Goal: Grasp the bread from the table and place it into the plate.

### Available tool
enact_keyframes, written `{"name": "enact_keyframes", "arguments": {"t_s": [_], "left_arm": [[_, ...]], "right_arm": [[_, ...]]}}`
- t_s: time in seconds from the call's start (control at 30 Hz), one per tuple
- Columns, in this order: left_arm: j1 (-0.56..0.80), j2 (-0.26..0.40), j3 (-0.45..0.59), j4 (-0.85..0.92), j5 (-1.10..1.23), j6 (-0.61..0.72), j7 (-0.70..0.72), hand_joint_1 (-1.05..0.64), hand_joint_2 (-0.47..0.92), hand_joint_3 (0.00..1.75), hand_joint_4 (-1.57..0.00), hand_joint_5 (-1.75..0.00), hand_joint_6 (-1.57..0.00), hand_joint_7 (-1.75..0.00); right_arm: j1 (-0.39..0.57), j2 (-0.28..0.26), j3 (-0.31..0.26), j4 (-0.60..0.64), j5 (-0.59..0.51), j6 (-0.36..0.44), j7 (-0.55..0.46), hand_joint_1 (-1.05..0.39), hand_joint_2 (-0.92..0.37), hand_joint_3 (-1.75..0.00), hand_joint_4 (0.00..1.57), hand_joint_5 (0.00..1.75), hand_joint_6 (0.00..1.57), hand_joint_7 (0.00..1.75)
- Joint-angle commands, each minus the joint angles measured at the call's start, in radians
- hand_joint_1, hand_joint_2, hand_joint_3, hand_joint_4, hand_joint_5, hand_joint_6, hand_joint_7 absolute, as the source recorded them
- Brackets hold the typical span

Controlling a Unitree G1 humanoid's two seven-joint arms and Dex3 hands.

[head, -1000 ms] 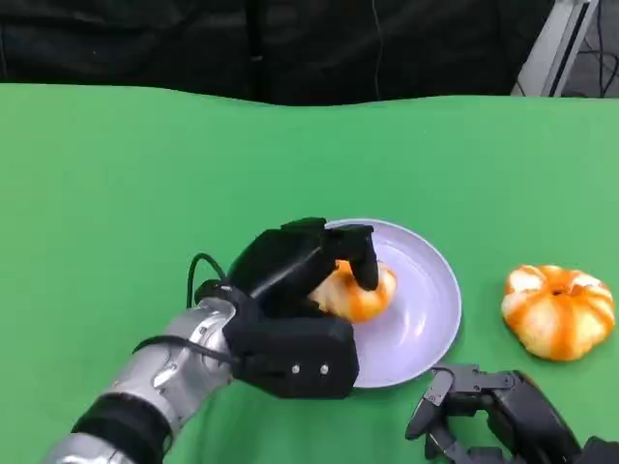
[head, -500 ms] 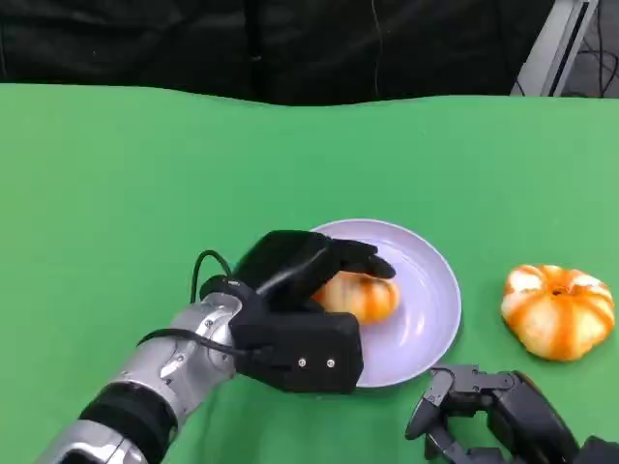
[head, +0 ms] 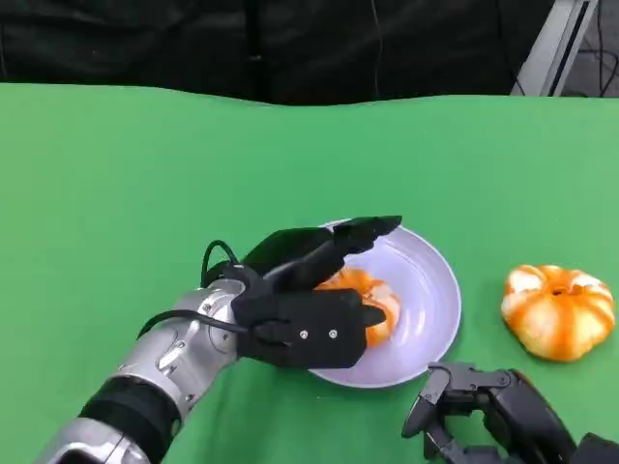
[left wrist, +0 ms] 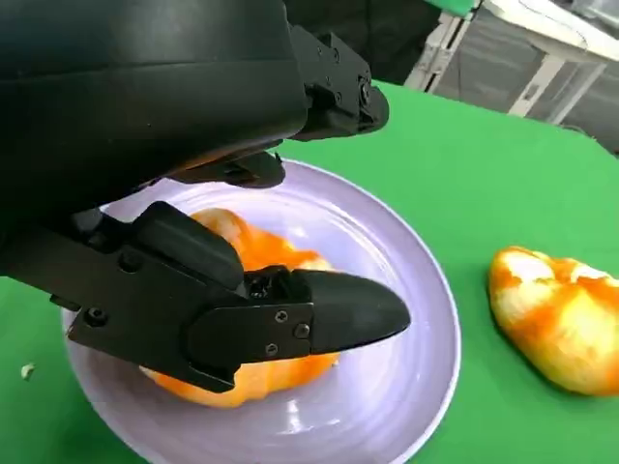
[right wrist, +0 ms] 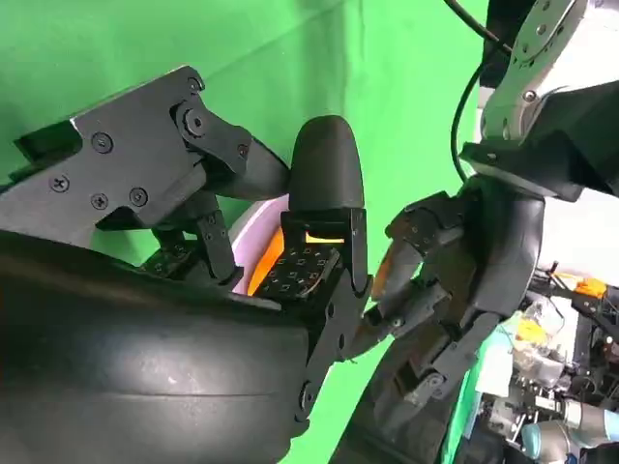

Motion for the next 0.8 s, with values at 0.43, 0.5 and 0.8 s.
{"name": "enact_keyframes", "arguments": {"t_s": [0.43,0.5,0.8], "left_arm": [[0.129,0.006,0.19,-0.055,-0.195,-0.181,0.121,-0.8,0.92,0.59,-0.72,-0.06,-0.49,-0.05],[0.156,0.002,0.209,-0.071,-0.218,-0.218,0.131,-0.77,0.92,0.58,-0.76,-0.06,-0.53,-0.05],[0.233,-0.016,0.264,-0.132,-0.274,-0.293,0.145,-0.65,0.92,0.62,-0.9,-0.05,-0.6,-0.03]], "right_arm": [[-0.007,-0.014,-0.005,0.032,-0.012,-0.043,-0.01,-0.14,-0.59,-1.0,0.81,1.5,0.86,1.15],[-0.005,-0.013,-0.003,0.029,-0.013,-0.045,-0.012,-0.14,-0.6,-0.99,0.81,1.5,0.86,1.15],[-0.009,-0.012,-0.006,0.031,-0.005,-0.041,-0.008,-0.13,-0.61,-0.99,0.82,1.49,0.86,1.17]]}}
